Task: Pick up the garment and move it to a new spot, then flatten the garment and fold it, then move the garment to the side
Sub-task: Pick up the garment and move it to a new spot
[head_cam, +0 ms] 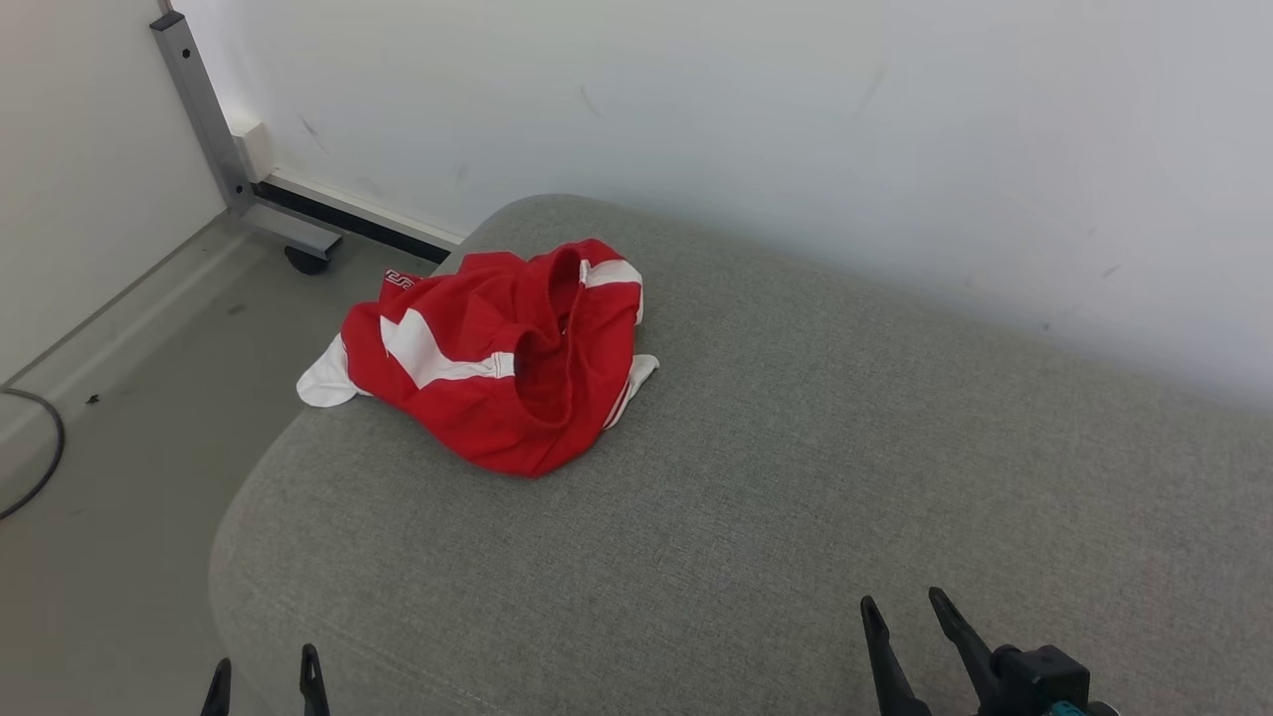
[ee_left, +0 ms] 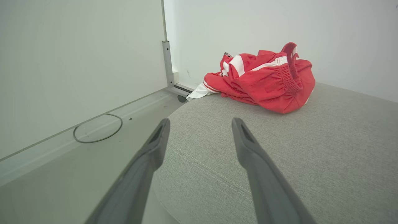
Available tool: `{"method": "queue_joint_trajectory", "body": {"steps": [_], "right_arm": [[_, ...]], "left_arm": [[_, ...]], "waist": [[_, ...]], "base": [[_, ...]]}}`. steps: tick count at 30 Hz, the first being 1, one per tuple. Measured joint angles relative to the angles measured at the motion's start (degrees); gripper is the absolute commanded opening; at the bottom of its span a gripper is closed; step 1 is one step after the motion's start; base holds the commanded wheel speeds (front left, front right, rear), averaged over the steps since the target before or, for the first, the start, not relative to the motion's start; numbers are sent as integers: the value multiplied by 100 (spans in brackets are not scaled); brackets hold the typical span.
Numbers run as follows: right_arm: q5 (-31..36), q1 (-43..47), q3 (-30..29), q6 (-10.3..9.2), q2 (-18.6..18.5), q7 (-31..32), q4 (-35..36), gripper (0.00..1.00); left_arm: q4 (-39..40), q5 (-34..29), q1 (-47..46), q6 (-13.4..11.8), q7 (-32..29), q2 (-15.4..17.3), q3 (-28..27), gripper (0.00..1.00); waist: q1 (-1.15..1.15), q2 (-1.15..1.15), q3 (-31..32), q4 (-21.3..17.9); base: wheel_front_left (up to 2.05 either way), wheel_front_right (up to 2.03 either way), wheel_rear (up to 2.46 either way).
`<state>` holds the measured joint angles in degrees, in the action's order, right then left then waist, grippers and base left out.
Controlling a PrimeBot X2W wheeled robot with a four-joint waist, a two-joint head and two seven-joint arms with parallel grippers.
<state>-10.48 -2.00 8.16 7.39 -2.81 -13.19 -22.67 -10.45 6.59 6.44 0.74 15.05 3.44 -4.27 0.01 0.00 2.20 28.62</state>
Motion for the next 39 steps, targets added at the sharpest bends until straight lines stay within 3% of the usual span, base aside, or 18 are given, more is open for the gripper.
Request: {"method": "queue_joint_trajectory", "body": {"steps": [5, 9, 14, 22, 24, 28, 32, 39], "right_arm": [[8, -21, 8, 0, 0, -2, -14, 100], [46, -8, -75, 0, 0, 1, 59, 100], [47, 216, -292, 0, -2, 13, 257, 100], [327, -79, -135, 1, 3, 316, 888, 100], [363, -240, -133, 3, 7, 364, 1006, 100], [404, -464, -148, 7, 4, 369, 1134, 100], [399, -633, -163, 7, 2, 308, 1174, 100], [333, -802, -103, 7, -1, 175, 1127, 100]], "left_arm": [[-69, 75, -40, 42, 0, -22, -20, 100], [-438, 408, -611, 319, -162, 4, -11, 100], [-958, 1300, -1906, 586, -1680, 136, 30, 100], [-1482, 3341, -3638, 623, -4025, 426, -634, 100], [-1511, 3801, -4166, 401, -4795, 610, -846, 100], [-1363, 3953, -4526, 5, -5549, 1003, -977, 100], [-1090, 4073, -4697, -333, -6041, 1247, -1128, 100], [-611, 4130, -4667, -633, -6464, 1374, -1103, 100]], "waist": [[0, 0, -25, 17], [0, 0, -69, 39], [0, 0, -142, 75], [0, 0, -449, -80], [0, 0, -643, -225], [0, 0, -976, -487], [0, 0, -1374, -837], [1, 1, -2083, -1433]], "base": [[0, 0, 0], [0, 0, 0], [0, 0, 0], [0, 0, 0], [0, 0, 0], [0, 0, 0], [0, 0, 0], [0, 0, 0]]}}
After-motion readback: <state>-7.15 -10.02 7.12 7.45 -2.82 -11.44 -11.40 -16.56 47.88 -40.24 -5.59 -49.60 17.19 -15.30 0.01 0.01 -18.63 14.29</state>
